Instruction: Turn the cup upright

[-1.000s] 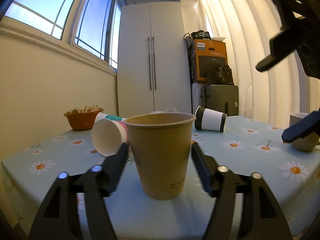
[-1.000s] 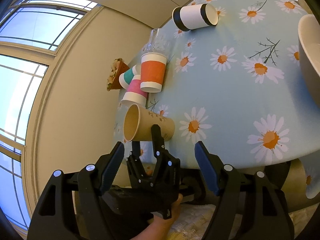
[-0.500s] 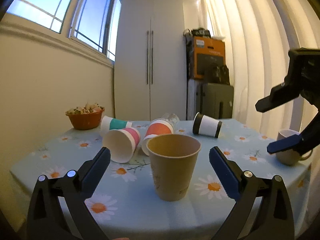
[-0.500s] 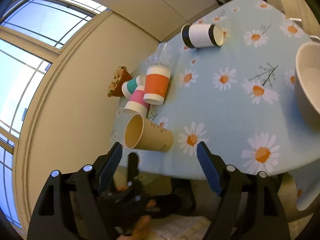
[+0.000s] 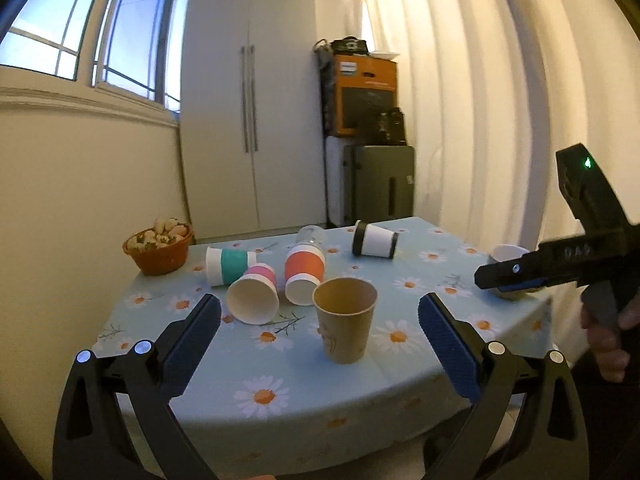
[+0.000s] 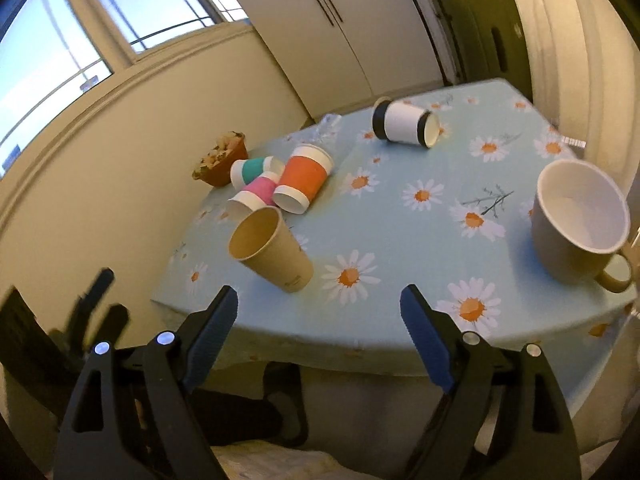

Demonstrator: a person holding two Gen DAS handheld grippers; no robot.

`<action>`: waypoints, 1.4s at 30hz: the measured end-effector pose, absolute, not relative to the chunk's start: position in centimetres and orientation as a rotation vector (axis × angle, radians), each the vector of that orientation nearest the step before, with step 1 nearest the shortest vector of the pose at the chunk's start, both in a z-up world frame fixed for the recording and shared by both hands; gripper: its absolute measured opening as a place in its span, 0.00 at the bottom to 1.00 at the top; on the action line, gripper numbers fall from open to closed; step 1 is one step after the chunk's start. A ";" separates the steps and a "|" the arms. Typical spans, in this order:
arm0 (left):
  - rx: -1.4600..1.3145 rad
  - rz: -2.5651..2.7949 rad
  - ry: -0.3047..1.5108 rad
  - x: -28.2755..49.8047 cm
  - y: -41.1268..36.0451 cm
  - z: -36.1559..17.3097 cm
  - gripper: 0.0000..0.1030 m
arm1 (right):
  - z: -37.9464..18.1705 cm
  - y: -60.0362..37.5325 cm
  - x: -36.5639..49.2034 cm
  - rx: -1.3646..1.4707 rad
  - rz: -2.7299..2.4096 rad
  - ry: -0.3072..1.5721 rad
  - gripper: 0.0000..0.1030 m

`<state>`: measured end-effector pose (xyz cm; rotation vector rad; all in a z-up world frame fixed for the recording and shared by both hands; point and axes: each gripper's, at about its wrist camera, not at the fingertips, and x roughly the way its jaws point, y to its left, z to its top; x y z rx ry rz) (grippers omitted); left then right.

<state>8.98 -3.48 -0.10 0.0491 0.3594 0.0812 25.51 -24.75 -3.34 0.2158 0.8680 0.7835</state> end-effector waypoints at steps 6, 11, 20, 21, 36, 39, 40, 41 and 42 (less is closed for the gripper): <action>0.049 -0.004 0.388 5.5 -2.0 1.6 0.94 | -1.8 -24.4 20.7 0.102 0.753 0.731 0.81; 0.028 0.018 0.415 3.1 -0.3 1.7 0.94 | -0.5 -24.4 17.5 -0.004 0.720 0.634 0.81; 0.009 -0.009 0.466 0.4 -0.6 1.0 0.94 | -1.2 -26.3 14.7 -0.078 0.671 0.565 0.81; 0.003 -0.006 0.484 0.4 -0.7 0.7 0.94 | -1.3 -26.3 14.6 -0.091 0.682 0.572 0.81; -0.045 0.058 0.496 -0.2 -0.1 0.0 0.94 | -1.8 -25.6 14.7 -0.136 0.656 0.587 0.81; -0.044 0.061 0.501 -0.2 -0.2 -0.1 0.94 | -1.8 -25.8 14.7 -0.127 0.650 0.584 0.81; -0.043 0.060 0.501 -0.2 -0.2 -0.1 0.94 | -1.8 -25.8 14.7 -0.127 0.648 0.583 0.81; -0.041 0.064 0.499 -0.3 -0.3 -0.1 0.94 | -1.8 -25.8 14.6 -0.130 0.644 0.580 0.81; -0.040 0.073 0.498 -0.3 -0.3 -0.1 0.94 | -1.8 -25.8 14.6 -0.133 0.641 0.578 0.82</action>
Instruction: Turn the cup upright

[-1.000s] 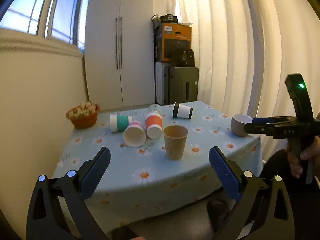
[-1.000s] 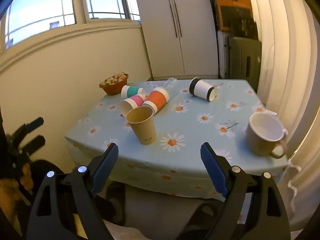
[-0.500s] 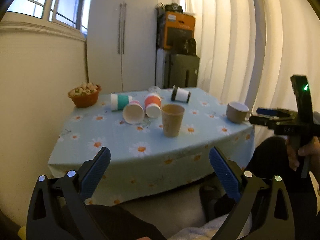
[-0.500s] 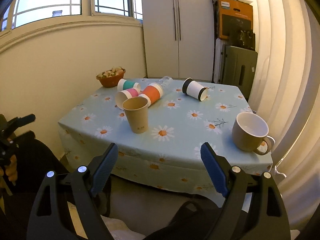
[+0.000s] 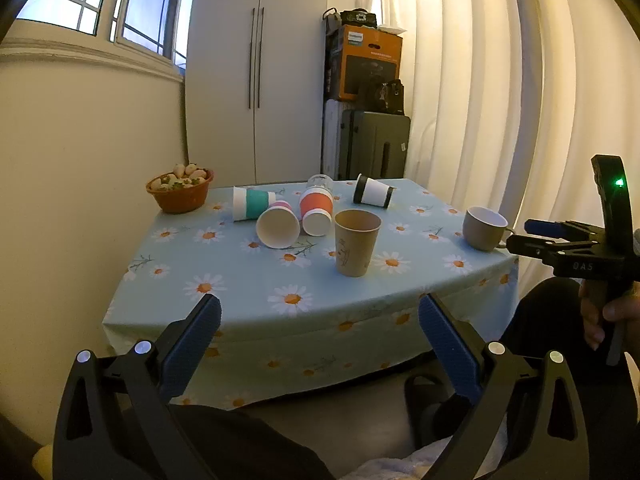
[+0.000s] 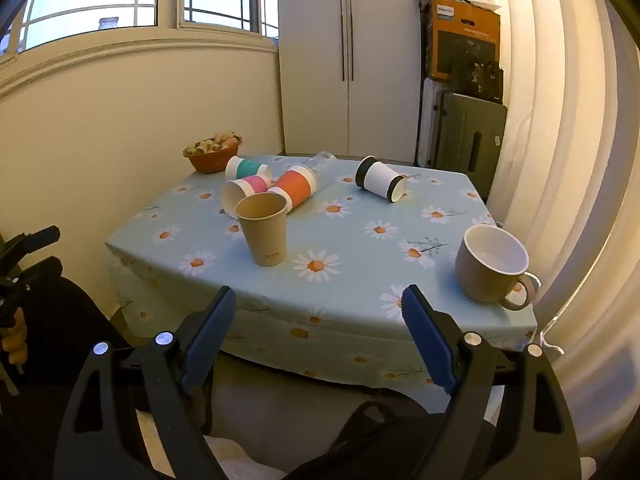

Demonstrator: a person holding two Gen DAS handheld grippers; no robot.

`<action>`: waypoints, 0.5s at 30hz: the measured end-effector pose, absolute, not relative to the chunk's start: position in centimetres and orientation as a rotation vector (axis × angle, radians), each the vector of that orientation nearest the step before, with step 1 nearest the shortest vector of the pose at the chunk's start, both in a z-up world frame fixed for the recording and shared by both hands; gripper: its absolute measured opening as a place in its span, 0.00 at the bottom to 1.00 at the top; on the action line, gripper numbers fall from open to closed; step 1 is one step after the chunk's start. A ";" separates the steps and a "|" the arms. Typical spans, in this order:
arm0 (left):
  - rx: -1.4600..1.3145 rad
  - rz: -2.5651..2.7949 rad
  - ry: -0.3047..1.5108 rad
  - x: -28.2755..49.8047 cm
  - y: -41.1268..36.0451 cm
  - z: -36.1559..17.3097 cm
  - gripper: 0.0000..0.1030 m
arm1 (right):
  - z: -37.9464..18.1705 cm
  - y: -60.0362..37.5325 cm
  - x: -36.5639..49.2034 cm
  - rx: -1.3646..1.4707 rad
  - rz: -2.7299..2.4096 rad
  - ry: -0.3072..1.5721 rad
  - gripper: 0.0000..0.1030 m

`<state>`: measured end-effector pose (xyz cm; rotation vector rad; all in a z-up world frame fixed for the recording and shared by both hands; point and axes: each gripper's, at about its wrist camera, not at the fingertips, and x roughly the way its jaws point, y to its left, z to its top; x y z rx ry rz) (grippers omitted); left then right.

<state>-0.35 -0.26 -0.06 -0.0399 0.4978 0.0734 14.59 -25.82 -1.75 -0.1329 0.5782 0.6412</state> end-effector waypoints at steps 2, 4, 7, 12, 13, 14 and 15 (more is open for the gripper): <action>-0.049 0.064 0.499 -0.3 -0.2 -0.1 0.94 | -1.7 -25.7 14.4 -0.138 0.640 0.569 0.84; -0.060 0.066 0.506 -0.2 0.0 -0.3 0.94 | -1.7 -25.6 14.4 -0.143 0.640 0.566 0.84; -0.075 0.059 0.514 0.0 0.1 -0.4 0.94 | -1.8 -25.4 14.4 -0.150 0.645 0.561 0.84; -0.068 0.061 0.523 0.2 -0.1 -0.6 0.94 | -1.9 -25.3 14.5 -0.152 0.645 0.563 0.84; -0.066 0.062 0.524 0.2 -0.2 -0.6 0.94 | -1.9 -25.3 14.4 -0.150 0.645 0.563 0.84; -0.065 0.063 0.525 0.2 -0.3 -0.6 0.94 | -1.9 -25.3 14.4 -0.151 0.644 0.562 0.84; -0.065 0.063 0.525 0.2 -0.3 -0.6 0.94 | -1.9 -25.2 14.5 -0.152 0.643 0.561 0.84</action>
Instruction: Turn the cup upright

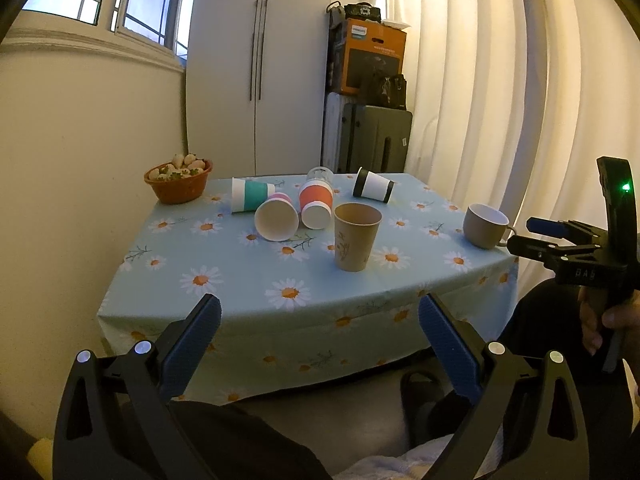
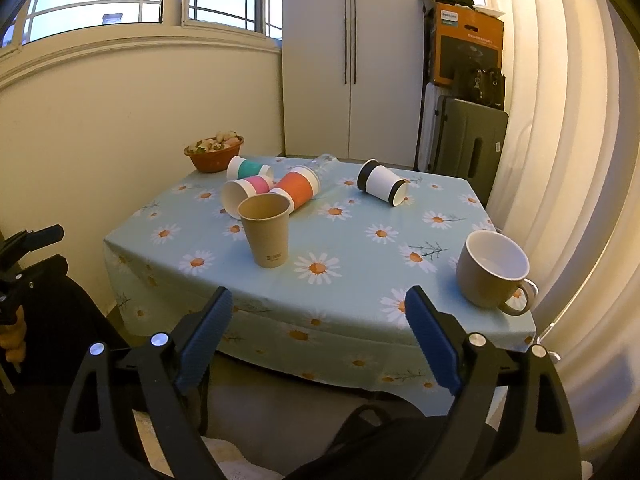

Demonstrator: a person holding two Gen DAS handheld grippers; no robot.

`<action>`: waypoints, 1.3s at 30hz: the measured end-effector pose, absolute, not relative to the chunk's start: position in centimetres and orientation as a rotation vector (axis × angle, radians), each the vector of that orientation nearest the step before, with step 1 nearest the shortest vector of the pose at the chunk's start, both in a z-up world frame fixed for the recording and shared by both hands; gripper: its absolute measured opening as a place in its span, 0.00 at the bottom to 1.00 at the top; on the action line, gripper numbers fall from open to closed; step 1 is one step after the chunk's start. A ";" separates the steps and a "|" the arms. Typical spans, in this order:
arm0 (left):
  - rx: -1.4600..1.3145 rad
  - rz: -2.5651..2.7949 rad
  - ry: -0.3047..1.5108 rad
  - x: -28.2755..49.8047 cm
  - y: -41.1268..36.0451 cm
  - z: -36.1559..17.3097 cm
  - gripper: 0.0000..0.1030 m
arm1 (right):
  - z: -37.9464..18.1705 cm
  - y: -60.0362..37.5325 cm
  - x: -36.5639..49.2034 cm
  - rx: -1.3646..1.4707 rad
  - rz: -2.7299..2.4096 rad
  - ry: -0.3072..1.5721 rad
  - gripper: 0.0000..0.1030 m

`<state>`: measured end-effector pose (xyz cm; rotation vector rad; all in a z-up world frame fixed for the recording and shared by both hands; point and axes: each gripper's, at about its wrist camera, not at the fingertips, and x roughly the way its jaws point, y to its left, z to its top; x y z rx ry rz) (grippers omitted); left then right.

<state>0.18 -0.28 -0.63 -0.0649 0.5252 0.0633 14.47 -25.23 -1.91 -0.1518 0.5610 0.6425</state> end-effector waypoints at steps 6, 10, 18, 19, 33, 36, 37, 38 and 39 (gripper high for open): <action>-0.071 0.062 0.525 0.2 -0.4 -0.7 0.94 | -2.0 -25.3 14.8 -0.139 0.641 0.564 0.84; -0.070 0.064 0.525 0.2 -0.4 -0.7 0.94 | -2.0 -25.4 14.8 -0.136 0.638 0.563 0.84; -0.076 0.066 0.526 0.0 -0.4 -0.9 0.94 | -1.8 -25.6 14.7 -0.132 0.630 0.548 0.84; -0.075 0.067 0.525 0.0 -0.4 -0.9 0.94 | -1.9 -25.7 14.7 -0.131 0.628 0.547 0.84; -0.085 0.065 0.528 -0.1 0.0 -1.2 0.94 | -1.9 -25.8 14.7 -0.132 0.626 0.554 0.85; -0.083 0.066 0.527 -0.2 0.0 -1.3 0.94 | -1.9 -25.8 14.7 -0.132 0.626 0.553 0.85; -0.083 0.066 0.528 -0.1 0.0 -1.2 0.94 | -1.9 -25.8 14.7 -0.133 0.626 0.553 0.85; -0.083 0.066 0.527 -0.1 0.0 -1.2 0.94 | -1.9 -25.8 14.7 -0.134 0.625 0.552 0.85; -0.084 0.066 0.527 -0.1 0.1 -1.2 0.94 | -1.9 -25.8 14.8 -0.134 0.625 0.552 0.86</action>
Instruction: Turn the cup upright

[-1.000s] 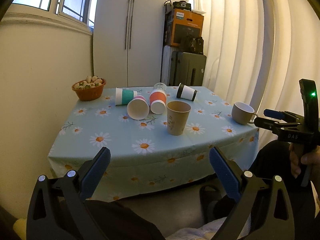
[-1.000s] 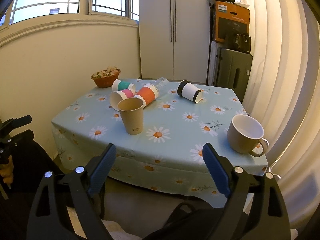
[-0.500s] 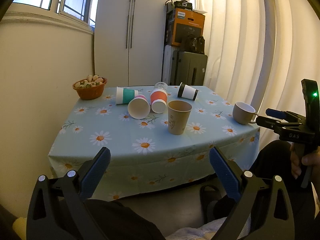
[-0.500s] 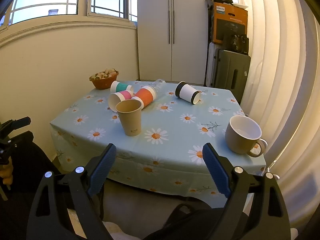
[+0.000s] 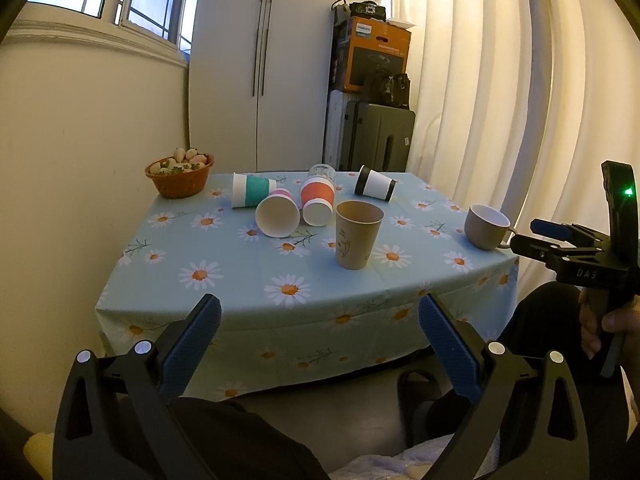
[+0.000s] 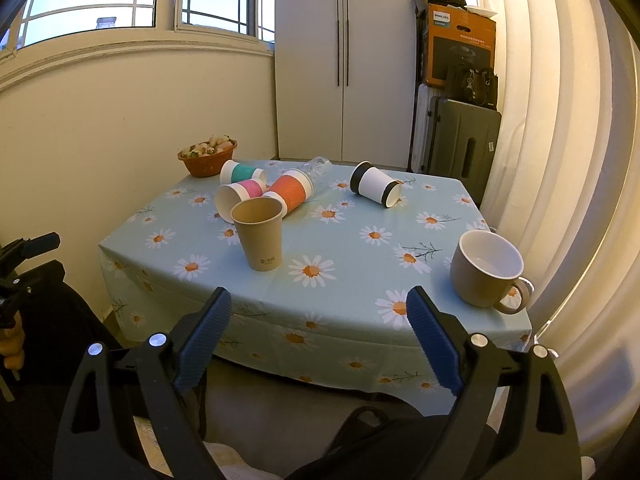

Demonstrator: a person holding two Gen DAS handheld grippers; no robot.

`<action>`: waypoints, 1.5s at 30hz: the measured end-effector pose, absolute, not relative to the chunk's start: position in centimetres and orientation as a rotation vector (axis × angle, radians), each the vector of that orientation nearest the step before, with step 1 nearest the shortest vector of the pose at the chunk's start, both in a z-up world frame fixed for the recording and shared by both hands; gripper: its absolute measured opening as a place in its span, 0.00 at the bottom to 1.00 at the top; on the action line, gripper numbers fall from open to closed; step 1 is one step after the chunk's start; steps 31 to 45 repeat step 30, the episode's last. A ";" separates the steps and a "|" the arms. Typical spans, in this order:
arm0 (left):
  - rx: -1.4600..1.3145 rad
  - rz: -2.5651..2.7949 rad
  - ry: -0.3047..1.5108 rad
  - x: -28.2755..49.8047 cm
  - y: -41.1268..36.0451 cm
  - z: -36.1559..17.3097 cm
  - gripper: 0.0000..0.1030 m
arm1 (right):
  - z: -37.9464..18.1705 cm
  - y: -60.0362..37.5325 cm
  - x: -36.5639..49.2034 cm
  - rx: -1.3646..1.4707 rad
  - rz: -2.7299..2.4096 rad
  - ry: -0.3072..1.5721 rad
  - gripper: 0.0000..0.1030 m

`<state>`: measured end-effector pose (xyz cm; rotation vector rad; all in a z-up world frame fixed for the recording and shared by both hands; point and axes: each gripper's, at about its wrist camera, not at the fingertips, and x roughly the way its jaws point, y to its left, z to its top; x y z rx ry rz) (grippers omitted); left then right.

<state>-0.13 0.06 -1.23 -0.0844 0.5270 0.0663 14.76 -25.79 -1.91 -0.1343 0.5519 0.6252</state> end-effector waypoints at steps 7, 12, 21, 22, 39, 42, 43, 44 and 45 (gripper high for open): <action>-0.084 0.067 0.529 0.0 0.0 -1.1 0.94 | -2.0 -25.9 14.7 -0.137 0.625 0.553 0.86; -0.086 0.063 0.529 -0.1 0.0 -1.2 0.94 | -2.0 -25.9 14.7 -0.136 0.626 0.551 0.86; -0.078 0.063 0.530 0.0 -0.7 -0.9 0.94 | -2.1 -25.9 14.7 -0.135 0.627 0.547 0.86; -0.078 0.062 0.529 0.0 -0.6 -0.9 0.94 | -2.1 -26.0 14.7 -0.135 0.627 0.548 0.86; -0.076 0.055 0.530 0.1 -0.8 -0.8 0.94 | -2.1 -26.0 14.7 -0.136 0.627 0.549 0.86; -0.076 0.055 0.530 0.1 -0.8 -0.8 0.94 | -2.1 -26.0 14.7 -0.136 0.627 0.549 0.86; -0.076 0.055 0.530 0.1 -0.8 -0.8 0.94 | -2.1 -26.0 14.7 -0.136 0.627 0.549 0.86; -0.076 0.055 0.530 0.1 -0.8 -0.8 0.94 | -2.1 -26.0 14.7 -0.136 0.627 0.549 0.86; -0.076 0.055 0.530 0.1 -0.8 -0.8 0.94 | -2.1 -26.0 14.7 -0.136 0.627 0.549 0.86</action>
